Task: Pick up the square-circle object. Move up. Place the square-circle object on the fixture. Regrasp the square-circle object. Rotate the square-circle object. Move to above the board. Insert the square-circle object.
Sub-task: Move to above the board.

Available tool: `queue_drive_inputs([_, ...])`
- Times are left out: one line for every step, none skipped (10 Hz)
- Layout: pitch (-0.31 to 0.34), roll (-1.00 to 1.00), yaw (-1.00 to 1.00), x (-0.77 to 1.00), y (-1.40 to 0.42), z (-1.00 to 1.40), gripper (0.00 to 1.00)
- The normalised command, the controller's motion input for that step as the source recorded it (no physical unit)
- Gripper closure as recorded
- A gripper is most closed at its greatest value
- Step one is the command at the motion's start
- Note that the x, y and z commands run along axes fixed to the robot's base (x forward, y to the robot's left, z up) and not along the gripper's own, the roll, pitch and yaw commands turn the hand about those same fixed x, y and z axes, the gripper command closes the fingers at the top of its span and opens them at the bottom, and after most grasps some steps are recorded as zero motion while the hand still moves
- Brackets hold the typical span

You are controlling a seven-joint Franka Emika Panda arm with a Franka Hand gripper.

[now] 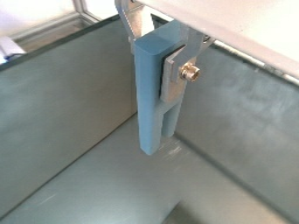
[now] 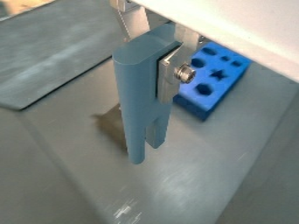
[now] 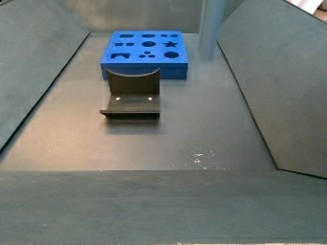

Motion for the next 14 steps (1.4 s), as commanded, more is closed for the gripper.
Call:
queue_drive_inputs([0.278, 0.0, -0.04, 0.09, -1.0, 0.12, 1.0])
queue_drive_inputs([0.223, -0.02, -0.03, 0.09, -1.0, 0.12, 1.0])
queue_drive_inputs([0.119, -0.01, 0.0, 0.09, -1.0, 0.12, 1.0])
queue_drive_inputs([0.091, -0.01, 0.01, 0.09, -1.0, 0.13, 1.0])
queue_drive_inputs([0.058, -0.03, 0.01, 0.09, -1.0, 0.13, 1.0])
queue_drive_inputs([0.053, -0.02, 0.01, 0.09, -1.0, 0.13, 1.0])
queue_drive_inputs([0.051, -0.01, 0.01, 0.1, -1.0, 0.13, 1.0])
queue_drive_inputs([0.056, -0.02, 0.01, 0.1, -1.0, 0.14, 1.0])
queue_drive_inputs([0.079, -0.01, 0.0, 0.11, -1.0, 0.14, 1.0])
queue_drive_inputs([0.091, -0.01, 0.01, 0.12, -1.0, 0.14, 1.0])
queue_drive_inputs([0.116, 0.01, 0.01, 0.14, -1.0, 0.15, 1.0])
queue_drive_inputs([0.131, 0.0, 0.01, 0.17, -1.0, 0.15, 1.0])
queue_drive_inputs([0.139, 0.01, 0.0, 0.19, -0.92, 0.14, 1.0])
queue_drive_inputs([0.141, 0.02, 0.01, 0.17, -0.73, 0.12, 1.0])
